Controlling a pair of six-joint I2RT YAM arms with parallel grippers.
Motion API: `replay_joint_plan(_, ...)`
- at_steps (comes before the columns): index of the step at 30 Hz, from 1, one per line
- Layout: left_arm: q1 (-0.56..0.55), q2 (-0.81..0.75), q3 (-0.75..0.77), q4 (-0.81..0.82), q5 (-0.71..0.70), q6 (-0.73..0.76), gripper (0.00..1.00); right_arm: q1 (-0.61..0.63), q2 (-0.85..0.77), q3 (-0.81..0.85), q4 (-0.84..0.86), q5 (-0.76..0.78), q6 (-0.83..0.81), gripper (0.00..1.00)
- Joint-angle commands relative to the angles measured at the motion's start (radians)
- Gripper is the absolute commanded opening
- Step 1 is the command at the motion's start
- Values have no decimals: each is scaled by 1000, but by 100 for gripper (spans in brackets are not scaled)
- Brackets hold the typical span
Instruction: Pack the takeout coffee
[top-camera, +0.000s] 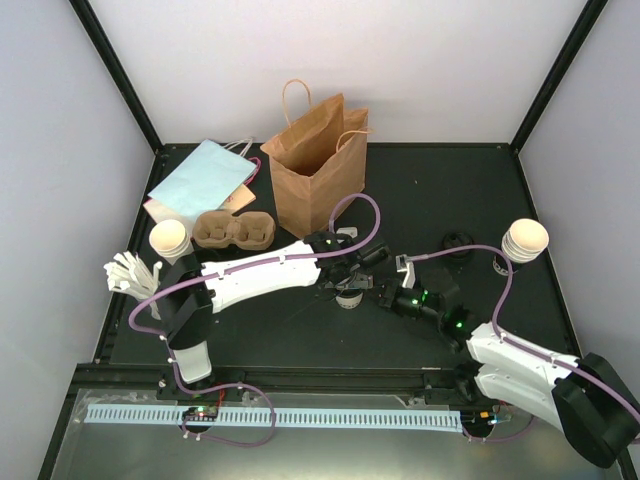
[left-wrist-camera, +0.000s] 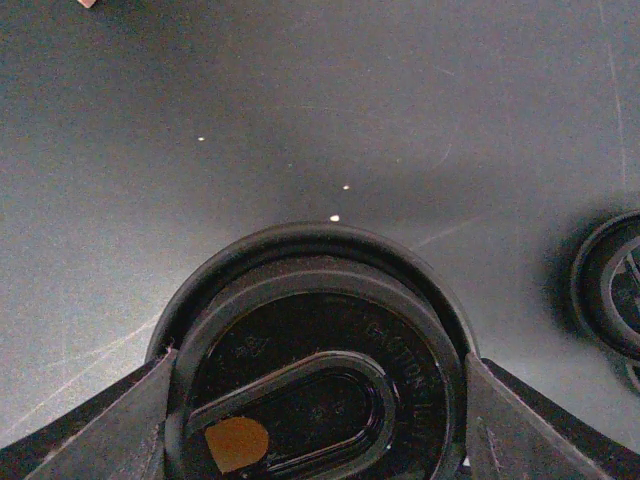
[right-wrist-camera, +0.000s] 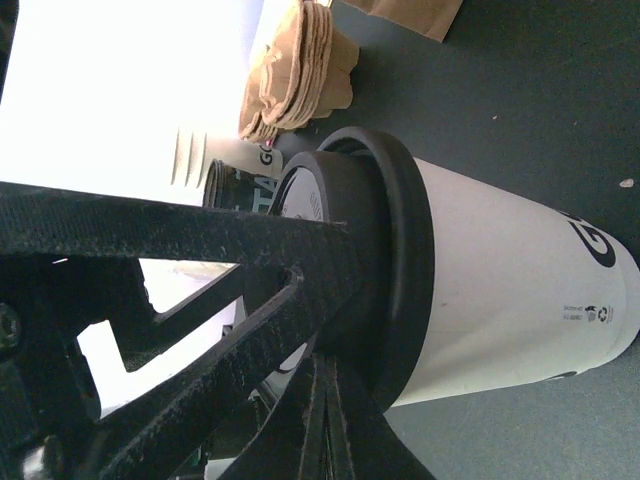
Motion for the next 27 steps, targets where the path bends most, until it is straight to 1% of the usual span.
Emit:
replay_joint_plan(1,-24,39,13,-3,102,5,72,15,59,-49,-226,122,4,1)
replay_joint_plan(5,-24,42,13,0,104,8,72,33,60,-80,-237,136,10,1)
replay_joint_plan(8,-24,44,16,0,104,10,72,33,44,-67,-258,141,-7,1)
replay_joint_plan(12,-24,46,19,-4,103,13,72,34,-25,-20,-299,146,-46,1)
replay_joint_plan(15,-23,46,26,-10,97,18,72,34,-95,28,-318,133,-108,1)
replay_joint_plan(18,-24,50,40,-24,89,26,72,34,-176,97,-387,112,-205,3)
replay_joint_plan(21,-24,57,59,-33,86,41,73,32,-240,152,-489,127,-274,10)
replay_joint_plan(23,-24,59,69,-37,86,52,74,32,-270,171,-558,149,-298,12)
replay_joint_plan(27,-26,61,92,-47,84,69,76,32,-333,170,-658,208,-316,12)
